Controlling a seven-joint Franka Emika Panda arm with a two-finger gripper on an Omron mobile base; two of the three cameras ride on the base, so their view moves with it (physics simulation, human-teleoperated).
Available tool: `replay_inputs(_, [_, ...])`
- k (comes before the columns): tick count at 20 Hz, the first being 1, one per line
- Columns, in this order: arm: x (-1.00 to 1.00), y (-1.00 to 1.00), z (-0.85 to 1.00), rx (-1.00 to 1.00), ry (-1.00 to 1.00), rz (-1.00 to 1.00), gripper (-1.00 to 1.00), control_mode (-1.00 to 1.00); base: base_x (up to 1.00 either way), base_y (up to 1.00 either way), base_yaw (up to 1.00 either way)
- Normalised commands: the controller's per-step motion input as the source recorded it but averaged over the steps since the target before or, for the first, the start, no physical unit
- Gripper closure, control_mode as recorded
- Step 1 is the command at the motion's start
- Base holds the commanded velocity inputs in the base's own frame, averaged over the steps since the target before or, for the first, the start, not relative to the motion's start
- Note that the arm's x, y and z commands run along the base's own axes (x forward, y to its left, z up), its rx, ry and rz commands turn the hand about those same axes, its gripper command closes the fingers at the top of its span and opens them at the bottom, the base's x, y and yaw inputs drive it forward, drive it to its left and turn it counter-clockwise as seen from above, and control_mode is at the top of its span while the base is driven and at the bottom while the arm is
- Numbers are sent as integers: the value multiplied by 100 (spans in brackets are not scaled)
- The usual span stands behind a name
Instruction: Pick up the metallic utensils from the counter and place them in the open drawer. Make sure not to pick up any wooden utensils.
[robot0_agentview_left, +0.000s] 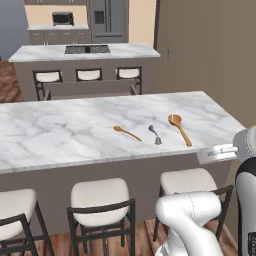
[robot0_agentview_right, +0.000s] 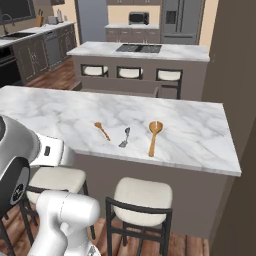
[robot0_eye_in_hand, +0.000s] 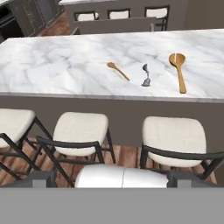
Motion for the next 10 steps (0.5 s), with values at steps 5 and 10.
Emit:
replay_inputs(5, [49, -23, 0, 4, 16, 2, -100, -100, 14, -6, 2])
replay_inputs(10, [83, -14, -6, 0, 17, -7, -100, -100, 0, 0, 0])
